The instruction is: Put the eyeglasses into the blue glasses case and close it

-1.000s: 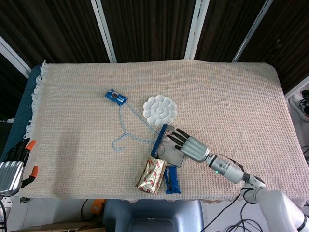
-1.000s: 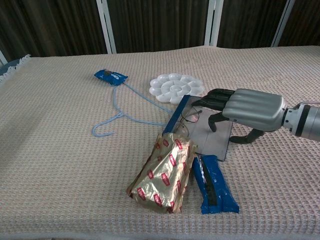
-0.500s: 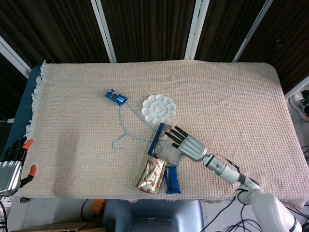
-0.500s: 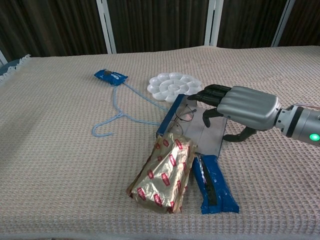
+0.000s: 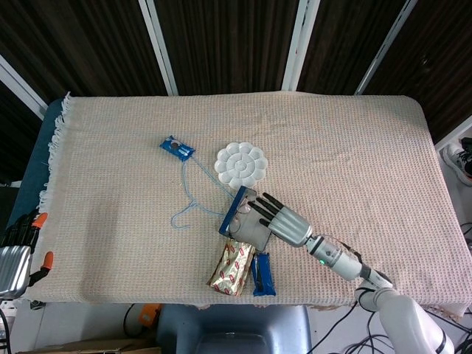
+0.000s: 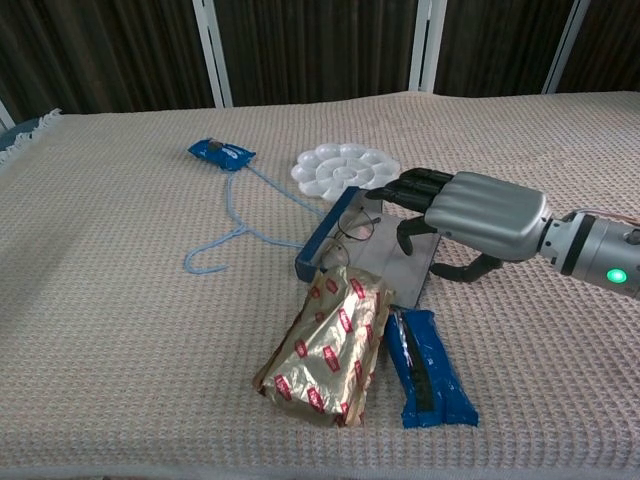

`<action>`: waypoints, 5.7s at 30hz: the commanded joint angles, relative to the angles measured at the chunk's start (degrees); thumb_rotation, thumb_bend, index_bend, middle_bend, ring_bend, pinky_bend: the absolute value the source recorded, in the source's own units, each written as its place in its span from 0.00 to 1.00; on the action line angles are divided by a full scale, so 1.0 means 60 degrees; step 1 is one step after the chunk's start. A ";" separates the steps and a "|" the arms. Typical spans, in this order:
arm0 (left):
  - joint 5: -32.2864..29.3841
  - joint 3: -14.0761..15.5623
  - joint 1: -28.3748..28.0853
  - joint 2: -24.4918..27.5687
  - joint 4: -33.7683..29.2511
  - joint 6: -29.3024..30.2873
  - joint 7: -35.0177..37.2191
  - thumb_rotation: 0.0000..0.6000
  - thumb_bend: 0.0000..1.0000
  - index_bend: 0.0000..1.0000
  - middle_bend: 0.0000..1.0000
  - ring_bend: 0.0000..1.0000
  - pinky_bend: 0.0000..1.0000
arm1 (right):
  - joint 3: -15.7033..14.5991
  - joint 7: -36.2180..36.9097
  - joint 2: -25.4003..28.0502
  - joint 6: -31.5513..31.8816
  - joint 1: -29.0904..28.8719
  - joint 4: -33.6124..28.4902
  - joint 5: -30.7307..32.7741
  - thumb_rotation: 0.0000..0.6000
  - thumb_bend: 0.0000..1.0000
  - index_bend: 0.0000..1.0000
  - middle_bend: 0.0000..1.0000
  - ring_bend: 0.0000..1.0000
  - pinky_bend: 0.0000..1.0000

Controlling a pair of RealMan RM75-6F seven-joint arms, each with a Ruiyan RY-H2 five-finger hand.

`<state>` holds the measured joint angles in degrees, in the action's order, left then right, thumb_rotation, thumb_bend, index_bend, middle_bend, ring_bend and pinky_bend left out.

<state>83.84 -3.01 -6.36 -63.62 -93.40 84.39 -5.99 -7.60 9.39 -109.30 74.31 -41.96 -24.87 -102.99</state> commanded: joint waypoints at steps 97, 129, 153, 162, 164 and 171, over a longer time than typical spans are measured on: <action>0.0256 0.0032 0.0196 0.0009 -0.0031 0.0269 0.0081 1.00 0.43 0.00 0.00 0.05 0.17 | -0.0635 -0.0612 0.1942 0.1601 0.1694 -0.1646 0.0051 1.00 0.55 0.80 0.11 0.00 0.00; 0.0205 0.0043 0.0145 0.0046 -0.0023 0.0130 0.0126 1.00 0.43 0.00 0.00 0.05 0.17 | 0.0151 -0.1027 0.2324 0.0434 0.0599 -0.3016 -0.0052 1.00 0.55 0.80 0.11 0.00 0.00; 0.0205 0.0076 0.0098 0.0011 -0.0024 0.0027 -0.0013 1.00 0.43 0.00 0.00 0.05 0.17 | 0.0697 -0.1321 0.2182 -0.0744 -0.0204 -0.3331 0.0292 1.00 0.55 0.78 0.11 0.00 0.00; 0.0219 0.0076 0.0095 0.0027 -0.0014 0.0035 0.0034 1.00 0.43 0.00 0.00 0.05 0.17 | 0.0847 -0.1395 0.1888 -0.1242 -0.0477 -0.3137 0.0493 1.00 0.55 0.53 0.10 0.00 0.00; 0.0222 0.0081 0.0092 0.0031 -0.0012 0.0025 0.0040 1.00 0.43 0.00 0.00 0.05 0.17 | 0.0879 -0.1418 0.1864 -0.1343 -0.0523 -0.3176 0.0548 1.00 0.55 0.40 0.07 0.00 0.00; 0.0256 0.0091 0.0114 0.0033 -0.0005 0.0077 0.0074 1.00 0.43 0.00 0.00 0.05 0.17 | 0.1044 -0.1749 0.1927 -0.1486 -0.0620 -0.3494 0.0728 1.00 0.55 0.20 0.03 0.00 0.00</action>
<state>85.37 -2.46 -5.68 -63.43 -93.43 84.85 -5.54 -1.52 -0.80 -97.86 65.35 -45.61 -45.55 -98.79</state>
